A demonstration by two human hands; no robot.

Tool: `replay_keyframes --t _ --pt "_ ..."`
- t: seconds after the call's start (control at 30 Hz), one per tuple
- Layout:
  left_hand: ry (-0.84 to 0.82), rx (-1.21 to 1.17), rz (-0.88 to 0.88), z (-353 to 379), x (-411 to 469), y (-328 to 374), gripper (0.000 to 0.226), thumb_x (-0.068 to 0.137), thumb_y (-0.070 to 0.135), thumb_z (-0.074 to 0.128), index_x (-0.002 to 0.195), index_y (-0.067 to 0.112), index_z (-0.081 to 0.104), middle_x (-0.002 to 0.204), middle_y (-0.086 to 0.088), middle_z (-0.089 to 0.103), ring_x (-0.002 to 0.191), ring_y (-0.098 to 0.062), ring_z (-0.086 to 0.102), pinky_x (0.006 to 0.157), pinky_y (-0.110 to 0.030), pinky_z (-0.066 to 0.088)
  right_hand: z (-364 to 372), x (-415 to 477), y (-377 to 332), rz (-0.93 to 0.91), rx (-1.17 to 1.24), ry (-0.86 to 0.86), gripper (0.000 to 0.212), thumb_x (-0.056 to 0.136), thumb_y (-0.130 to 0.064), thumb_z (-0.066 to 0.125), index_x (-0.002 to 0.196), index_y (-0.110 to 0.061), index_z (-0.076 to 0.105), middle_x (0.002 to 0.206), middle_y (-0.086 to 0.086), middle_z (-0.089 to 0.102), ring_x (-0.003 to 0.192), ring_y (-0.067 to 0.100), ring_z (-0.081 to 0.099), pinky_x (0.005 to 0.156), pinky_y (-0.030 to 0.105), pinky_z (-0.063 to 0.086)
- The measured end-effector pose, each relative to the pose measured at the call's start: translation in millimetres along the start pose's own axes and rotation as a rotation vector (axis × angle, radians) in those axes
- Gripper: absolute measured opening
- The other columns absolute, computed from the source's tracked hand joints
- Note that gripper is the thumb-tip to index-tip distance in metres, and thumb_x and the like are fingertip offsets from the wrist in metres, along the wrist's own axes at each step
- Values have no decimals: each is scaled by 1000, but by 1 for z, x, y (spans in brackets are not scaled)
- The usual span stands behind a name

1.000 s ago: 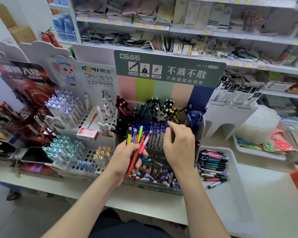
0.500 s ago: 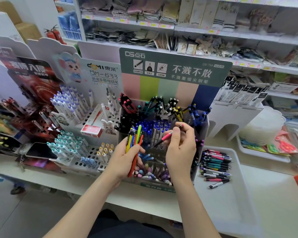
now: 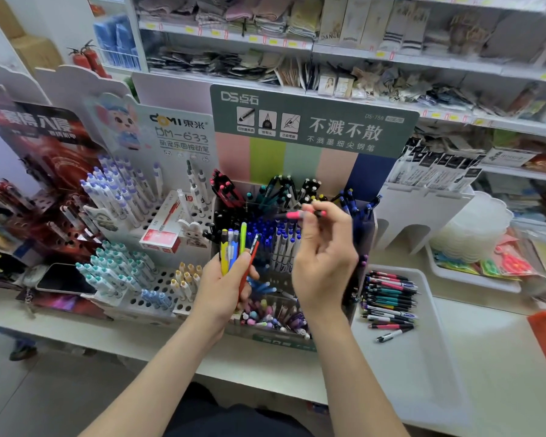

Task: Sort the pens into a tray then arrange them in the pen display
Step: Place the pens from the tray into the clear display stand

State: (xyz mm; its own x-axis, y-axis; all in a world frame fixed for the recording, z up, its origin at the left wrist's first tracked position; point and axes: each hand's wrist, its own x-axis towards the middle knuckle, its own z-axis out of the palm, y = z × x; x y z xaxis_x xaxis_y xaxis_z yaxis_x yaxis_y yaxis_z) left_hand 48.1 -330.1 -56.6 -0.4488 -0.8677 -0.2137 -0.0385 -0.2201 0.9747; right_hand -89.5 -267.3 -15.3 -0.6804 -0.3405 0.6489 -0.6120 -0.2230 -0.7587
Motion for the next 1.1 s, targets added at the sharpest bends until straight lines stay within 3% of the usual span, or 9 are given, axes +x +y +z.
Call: replay_keyframes --t 0.27,0.37,0.5,0.63,0.73,0.83,0.93,1.03,1.1 --pt "80 -101 -3 -14 8 12 30 110 24 57 93 2 69 68 -15 62 51 -19 52 48 -32 41 70 39 0 -190 -67 -232 17 106 -7 63 121 -2 69 109 7 73 97 20 72 86 39 60" --pt "88 -166 -32 -18 12 15 20 110 21 56 110 4 66 85 -12 73 55 -18 57 46 -30 45 88 46 13 -284 -263 -348 20 104 -11 64 124 -11 65 99 2 72 91 23 67 84 43 53" --pt "66 -186 -36 -23 12 17 20 110 21 55 118 4 63 93 -12 75 58 -17 58 49 -31 46 102 48 33 -410 -573 -392 8 103 -28 64 106 -22 68 85 -5 73 95 29 62 81 45 40" --pt "66 -191 -38 -27 11 18 20 110 20 54 113 4 64 84 -10 72 56 -16 55 47 -29 44 103 45 38 -386 -785 -321 24 106 -36 56 106 -25 78 109 3 74 106 34 56 83 46 38" --pt "56 -179 -27 -30 12 14 19 110 21 56 103 7 67 83 -14 69 55 -19 50 47 -29 39 92 31 24 -366 -603 -356 26 107 -31 56 121 -21 76 119 2 70 106 30 56 84 43 43" --pt "9 -151 -28 -28 11 11 23 110 20 54 105 0 64 67 -3 64 50 -17 45 44 -25 34 69 9 10 -36 -296 -430 21 106 -31 61 113 -18 76 94 -7 73 84 14 64 79 37 52" --pt "-65 -106 -24 -22 9 10 23 109 19 54 95 5 65 69 -5 64 49 -18 43 45 -26 30 43 -12 3 382 -85 -495 12 100 -29 71 109 -23 77 74 -11 74 71 4 70 71 20 55" --pt "-130 -23 -26 -12 10 6 21 109 19 55 96 7 67 71 -8 67 49 -20 48 43 -26 34 19 -22 10 529 34 -515 13 101 -22 71 113 -25 75 85 -10 78 79 7 75 77 29 61" --pt "-154 19 -41 -5 13 3 15 109 20 57 111 10 68 81 -11 72 52 -21 53 42 -27 38 5 -20 17 530 22 -365 16 103 -21 68 118 -26 73 93 -7 79 90 11 76 84 35 62"
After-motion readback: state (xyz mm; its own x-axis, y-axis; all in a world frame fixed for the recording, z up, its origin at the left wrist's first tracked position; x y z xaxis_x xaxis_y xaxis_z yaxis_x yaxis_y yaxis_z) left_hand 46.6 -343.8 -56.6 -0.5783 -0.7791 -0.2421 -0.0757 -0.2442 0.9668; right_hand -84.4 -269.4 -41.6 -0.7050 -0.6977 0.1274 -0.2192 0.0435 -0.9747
